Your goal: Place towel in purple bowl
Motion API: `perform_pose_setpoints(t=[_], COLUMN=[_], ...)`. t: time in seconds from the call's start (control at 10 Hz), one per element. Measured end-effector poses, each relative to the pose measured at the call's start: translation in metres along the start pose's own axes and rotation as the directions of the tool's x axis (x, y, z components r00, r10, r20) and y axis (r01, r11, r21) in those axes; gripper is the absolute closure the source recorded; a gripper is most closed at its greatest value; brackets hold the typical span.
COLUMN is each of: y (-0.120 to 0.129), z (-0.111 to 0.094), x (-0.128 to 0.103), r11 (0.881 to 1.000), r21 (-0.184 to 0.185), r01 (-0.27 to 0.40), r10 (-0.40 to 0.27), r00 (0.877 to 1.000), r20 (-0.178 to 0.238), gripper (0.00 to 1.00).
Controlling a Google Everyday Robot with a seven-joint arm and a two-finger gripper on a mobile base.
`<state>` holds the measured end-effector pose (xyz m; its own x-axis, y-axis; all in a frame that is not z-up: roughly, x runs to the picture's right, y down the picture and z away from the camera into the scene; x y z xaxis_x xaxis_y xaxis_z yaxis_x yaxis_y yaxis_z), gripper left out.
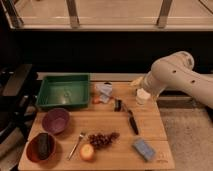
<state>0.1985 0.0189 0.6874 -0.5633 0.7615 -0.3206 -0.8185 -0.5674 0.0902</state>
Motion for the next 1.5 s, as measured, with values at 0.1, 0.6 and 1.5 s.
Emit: perform_pose_setpoints(t=[0.1,0.6,1.5], y=[0.0,0.0,0.0066], z=[0.0,0.0,0.0066], x=[0.0,0.0,-0.0012], r11=[1.0,1.0,1.0], r21=[0.0,0.0,-0.015], r01=[0.0,0.0,0.025], r10=[0.0,0.0,-0.025], r00=[1.0,1.0,1.0], r20=[0.0,0.0,-0.001], gripper=[0.22,0.22,0.22])
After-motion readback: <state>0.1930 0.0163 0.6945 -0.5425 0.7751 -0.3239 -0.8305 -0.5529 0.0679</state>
